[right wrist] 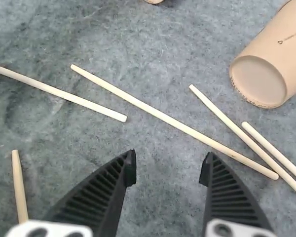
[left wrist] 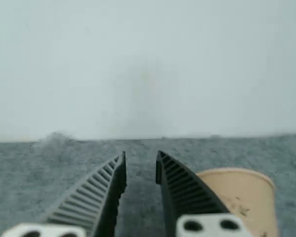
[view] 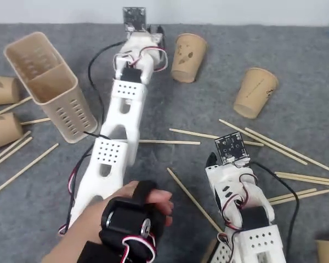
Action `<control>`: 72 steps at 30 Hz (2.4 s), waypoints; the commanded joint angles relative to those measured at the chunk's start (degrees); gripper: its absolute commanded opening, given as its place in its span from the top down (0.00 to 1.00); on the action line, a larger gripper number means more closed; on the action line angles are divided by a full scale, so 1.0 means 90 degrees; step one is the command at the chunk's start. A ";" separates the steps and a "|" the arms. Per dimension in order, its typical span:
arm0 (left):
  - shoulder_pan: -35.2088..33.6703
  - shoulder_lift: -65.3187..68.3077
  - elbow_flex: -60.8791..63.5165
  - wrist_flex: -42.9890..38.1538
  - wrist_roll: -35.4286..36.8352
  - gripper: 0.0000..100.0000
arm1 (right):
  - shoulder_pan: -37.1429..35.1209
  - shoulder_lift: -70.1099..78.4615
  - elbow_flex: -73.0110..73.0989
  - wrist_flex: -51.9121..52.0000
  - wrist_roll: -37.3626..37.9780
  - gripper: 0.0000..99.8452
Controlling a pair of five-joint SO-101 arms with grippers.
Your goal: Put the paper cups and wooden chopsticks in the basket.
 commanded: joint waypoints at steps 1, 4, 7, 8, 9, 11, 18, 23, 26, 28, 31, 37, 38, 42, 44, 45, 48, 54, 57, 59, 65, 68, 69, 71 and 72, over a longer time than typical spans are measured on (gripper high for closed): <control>0.0088 0.0029 -0.0679 0.0068 0.0303 0.90 | 0.0015 -0.0063 0.0117 0.0054 -0.0068 0.78; 0.0088 0.0029 -0.0718 0.0342 0.0332 0.96 | 0.0015 -0.0063 0.0117 0.0054 -0.0068 0.78; 0.0088 0.0029 -0.0718 0.0479 0.0332 0.99 | 0.0015 -0.0054 0.0117 0.0054 -0.0068 0.78; 0.0088 0.0029 -0.0718 0.0518 0.0332 0.99 | 0.0015 -0.0054 0.0117 0.0054 -0.0068 0.78; 0.0088 0.0029 -0.0718 0.0567 0.0332 0.99 | 0.0015 -0.0054 0.0117 0.0054 -0.0068 0.78; 0.0088 0.0020 -0.0728 0.0801 0.0332 0.99 | 0.0015 -0.0054 0.0117 0.0054 -0.0068 0.78; 0.0088 0.0010 -0.1587 0.2784 0.0567 0.99 | 0.0015 -0.0083 0.0117 0.0054 -0.0068 0.78; -0.0049 -0.0645 -0.1519 0.4484 0.0606 0.99 | 0.0015 -0.0083 0.0117 0.0063 -0.0068 0.78; -0.0117 -0.1084 -0.1519 0.5675 0.0596 0.99 | 0.0015 -0.0083 0.0117 0.0063 -0.0049 0.78; -0.0117 -0.1280 -0.1519 0.6554 0.0586 0.99 | 0.0015 -0.0083 0.0117 0.0063 -0.0049 0.78; -0.0098 -0.1436 -0.1529 0.7316 0.0586 0.99 | 0.0015 -0.0083 0.0117 0.0063 -0.0049 0.78; -0.0098 -0.1690 -0.1519 0.7502 0.0586 0.99 | 0.0015 -0.0063 0.0117 0.0063 -0.0039 0.78; -0.0059 -0.1778 -0.1499 0.7502 0.0586 0.99 | 0.0015 -0.0054 0.0117 0.0063 -0.0029 0.78; -0.0020 -0.2051 -0.1480 0.7521 0.0606 0.99 | 0.0034 -0.0054 0.0117 0.0063 -0.0029 0.78; -0.0049 -0.2139 -0.1470 0.7541 0.0596 0.99 | 0.0054 -0.0083 0.0117 0.0063 -0.0029 0.78; -0.0068 -0.2178 -0.1470 0.7551 0.0596 0.99 | 0.0054 -0.0083 0.0117 0.0063 -0.0029 0.78; -0.0225 -0.2422 -0.1138 0.7570 0.0313 0.99 | 0.0063 -0.0083 0.0117 0.0054 -0.0029 0.78; -0.0381 -0.4063 0.1236 0.7560 -0.0283 0.99 | 0.0063 -0.0063 0.0117 0.0054 -0.0029 0.78; -0.0293 -0.5382 0.3062 0.7492 -0.0449 0.99 | 0.0063 -0.0054 0.0117 0.0063 -0.0029 0.78; -0.0283 -0.6271 0.4322 0.7346 -0.0449 0.99 | 0.0044 -0.0073 0.0117 0.0063 -0.0029 0.78; -0.0303 -0.8527 0.8386 0.5060 -0.0430 0.99 | 0.0015 -0.0112 0.0117 0.0210 -0.0029 0.78; -0.0283 -0.9709 1.0193 0.3946 -0.0430 0.99 | 0.0015 -0.0112 0.0117 0.0220 -0.0029 0.78; -0.0283 -1.0139 1.0672 0.3712 -0.0440 0.99 | 0.0024 -0.0112 0.0117 0.0220 -0.0029 0.78; -0.0274 -1.0930 1.1414 0.3487 -0.0449 0.99 | 0.0024 -0.0112 0.0117 0.0220 -0.0029 0.78; -0.0274 -1.1311 1.1736 0.3487 -0.0459 0.99 | 0.0034 -0.0112 0.0117 0.0220 -0.0029 0.78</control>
